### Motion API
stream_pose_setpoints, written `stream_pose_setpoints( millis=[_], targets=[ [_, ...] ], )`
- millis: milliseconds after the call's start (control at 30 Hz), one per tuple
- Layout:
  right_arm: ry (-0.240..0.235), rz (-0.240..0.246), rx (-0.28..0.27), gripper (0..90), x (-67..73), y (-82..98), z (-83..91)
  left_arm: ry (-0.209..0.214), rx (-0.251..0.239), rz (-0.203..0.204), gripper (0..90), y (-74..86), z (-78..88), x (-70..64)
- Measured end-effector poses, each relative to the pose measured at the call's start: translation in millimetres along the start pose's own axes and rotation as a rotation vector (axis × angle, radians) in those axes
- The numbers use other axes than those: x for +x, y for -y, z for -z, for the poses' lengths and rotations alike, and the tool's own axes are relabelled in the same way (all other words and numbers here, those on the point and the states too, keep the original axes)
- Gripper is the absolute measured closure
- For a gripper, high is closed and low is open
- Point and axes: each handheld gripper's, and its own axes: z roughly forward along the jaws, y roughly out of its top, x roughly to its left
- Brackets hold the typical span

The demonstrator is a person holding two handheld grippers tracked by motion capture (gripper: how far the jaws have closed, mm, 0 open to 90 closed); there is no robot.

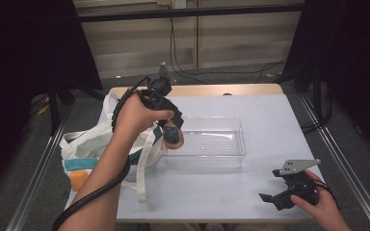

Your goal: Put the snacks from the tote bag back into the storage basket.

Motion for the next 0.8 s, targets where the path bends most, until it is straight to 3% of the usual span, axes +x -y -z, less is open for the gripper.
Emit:
stream_pose_setpoints(
  millis=[800],
  targets=[
    [-0.004,0.008,0.005,1.9,0.9,-0.1,-0.4,0.001,0.015,-0.008,30.2,1.1,-10.5,-0.1]
  ],
)
